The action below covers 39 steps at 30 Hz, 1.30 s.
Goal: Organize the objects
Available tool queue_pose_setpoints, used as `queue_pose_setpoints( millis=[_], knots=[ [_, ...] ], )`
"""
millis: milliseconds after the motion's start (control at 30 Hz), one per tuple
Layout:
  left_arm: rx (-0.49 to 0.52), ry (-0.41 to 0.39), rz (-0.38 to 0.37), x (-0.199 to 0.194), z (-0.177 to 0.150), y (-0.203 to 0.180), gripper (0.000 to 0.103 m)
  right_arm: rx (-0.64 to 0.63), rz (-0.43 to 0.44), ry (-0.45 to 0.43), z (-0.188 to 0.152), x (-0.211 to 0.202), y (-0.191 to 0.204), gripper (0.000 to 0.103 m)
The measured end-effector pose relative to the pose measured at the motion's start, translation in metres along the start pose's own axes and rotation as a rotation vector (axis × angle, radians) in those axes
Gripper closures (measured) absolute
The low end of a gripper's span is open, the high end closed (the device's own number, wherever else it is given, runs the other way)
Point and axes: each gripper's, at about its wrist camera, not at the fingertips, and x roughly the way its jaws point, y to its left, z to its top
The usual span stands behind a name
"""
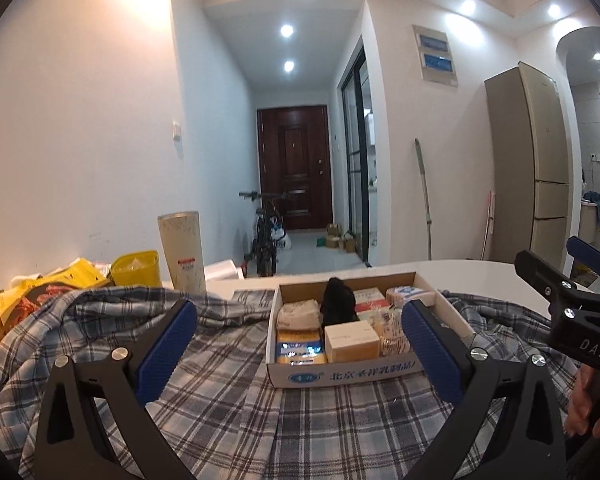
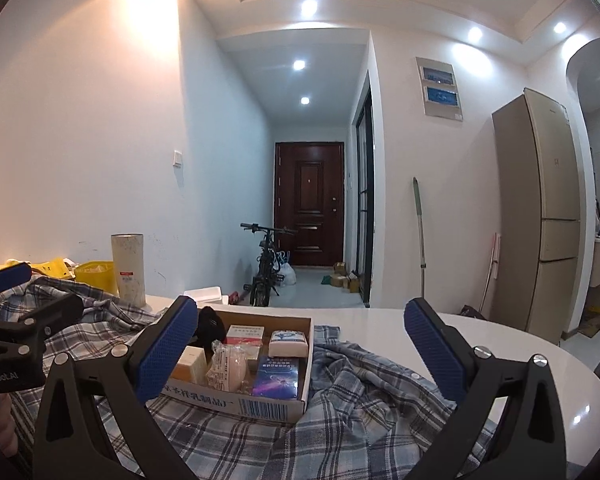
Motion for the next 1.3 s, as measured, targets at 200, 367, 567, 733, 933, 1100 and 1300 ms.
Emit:
queue_pose_setpoints(
  millis=[200,367,567,733,933,1100,1300],
  knots=[
    [-0.031,0.066,0.002,0.015,-0.007,0.006,0.0,0.019,-0.003,0.093,-0.005,0.018,-0.006,0.0],
    [-0.033,0.08,0.004,0.017,-0.008,0.007,0.0,0.026,-0.007,0.122,-0.008,0.023,-0.008,0.0],
    [-0.027,0.097,0.006,0.021,-0.008,0.005,0.0,0.018,-0.006,0.155,-0.009,0.028,-0.007,0.0],
    [-0.048,0.091,-0.001,0.019,-0.006,0.007,0.0,0.007,-0.013,0.159,-0.008,0.028,-0.005,0.0],
    [-0.068,0.114,0.008,0.023,-0.007,0.011,0.0,0.022,-0.015,0.13,-0.005,0.023,-0.008,0.0],
    [-0.073,0.113,0.009,0.022,-0.007,0.012,0.0,0.019,-0.013,0.136,-0.006,0.022,-0.008,0.0],
    [-0.067,0.119,0.004,0.023,-0.007,0.012,0.0,0.018,-0.011,0.135,-0.004,0.02,-0.008,0.0]
  ],
)
